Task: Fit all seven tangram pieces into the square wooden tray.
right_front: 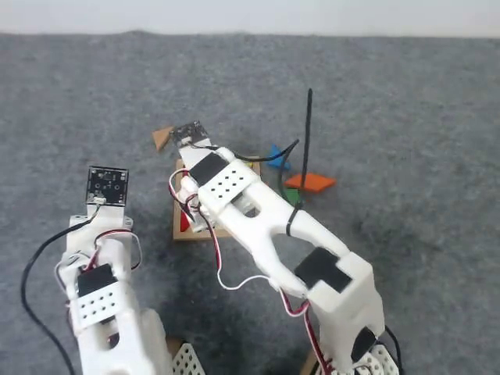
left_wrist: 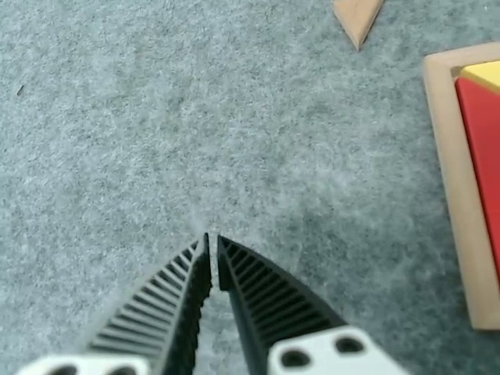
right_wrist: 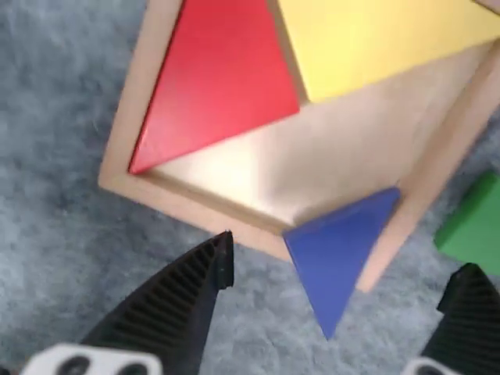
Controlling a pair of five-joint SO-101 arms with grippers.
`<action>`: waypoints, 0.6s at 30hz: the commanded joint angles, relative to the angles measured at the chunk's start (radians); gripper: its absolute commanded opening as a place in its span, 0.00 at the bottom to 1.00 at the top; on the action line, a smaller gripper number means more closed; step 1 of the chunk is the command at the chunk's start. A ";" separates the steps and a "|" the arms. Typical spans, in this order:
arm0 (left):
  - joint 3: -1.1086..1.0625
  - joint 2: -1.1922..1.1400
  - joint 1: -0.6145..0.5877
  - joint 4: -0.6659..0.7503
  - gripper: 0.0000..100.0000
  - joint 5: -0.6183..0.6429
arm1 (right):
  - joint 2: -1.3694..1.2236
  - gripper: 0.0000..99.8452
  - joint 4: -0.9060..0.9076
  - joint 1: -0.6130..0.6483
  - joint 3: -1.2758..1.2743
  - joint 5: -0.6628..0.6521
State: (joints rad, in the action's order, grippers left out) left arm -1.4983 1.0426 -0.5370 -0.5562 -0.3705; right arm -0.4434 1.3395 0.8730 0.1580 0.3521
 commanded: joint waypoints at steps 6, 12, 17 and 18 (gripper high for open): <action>0.012 0.011 0.008 0.025 0.01 -0.009 | -0.044 0.41 -0.018 -0.058 0.080 0.014; 0.010 0.012 0.008 0.025 0.01 -0.011 | -0.062 0.28 -0.008 -0.094 0.074 0.014; 0.010 0.012 0.008 0.025 0.01 -0.011 | -0.094 0.23 -0.008 -0.090 0.080 0.014; 0.010 0.012 0.008 0.025 0.01 -0.011 | -0.097 0.23 -0.008 -0.088 0.080 0.014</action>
State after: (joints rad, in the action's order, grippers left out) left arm -1.4983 1.0426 -0.5370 -0.5562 -0.3736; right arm -0.5447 1.3226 0.7841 0.1826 0.3552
